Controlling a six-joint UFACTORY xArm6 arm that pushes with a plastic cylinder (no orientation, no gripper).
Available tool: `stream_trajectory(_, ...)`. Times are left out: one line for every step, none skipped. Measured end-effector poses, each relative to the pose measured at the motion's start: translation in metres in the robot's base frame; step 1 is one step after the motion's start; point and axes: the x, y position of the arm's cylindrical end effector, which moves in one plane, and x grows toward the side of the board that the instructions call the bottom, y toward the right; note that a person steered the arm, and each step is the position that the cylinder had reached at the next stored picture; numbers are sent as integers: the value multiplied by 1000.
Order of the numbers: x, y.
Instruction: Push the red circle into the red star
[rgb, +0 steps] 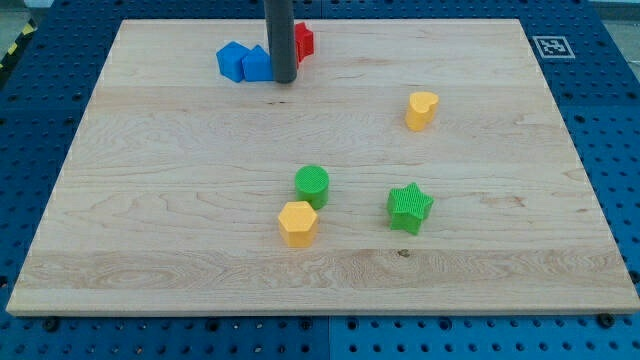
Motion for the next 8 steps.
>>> stream_trajectory(-7, -5)
stream_trajectory(-14, -7)
stream_trajectory(-19, -8)
stream_trajectory(-19, -20)
stream_trajectory(-18, -40)
stream_trajectory(-18, -53)
stream_trajectory(0, -45)
stream_trajectory(29, -47)
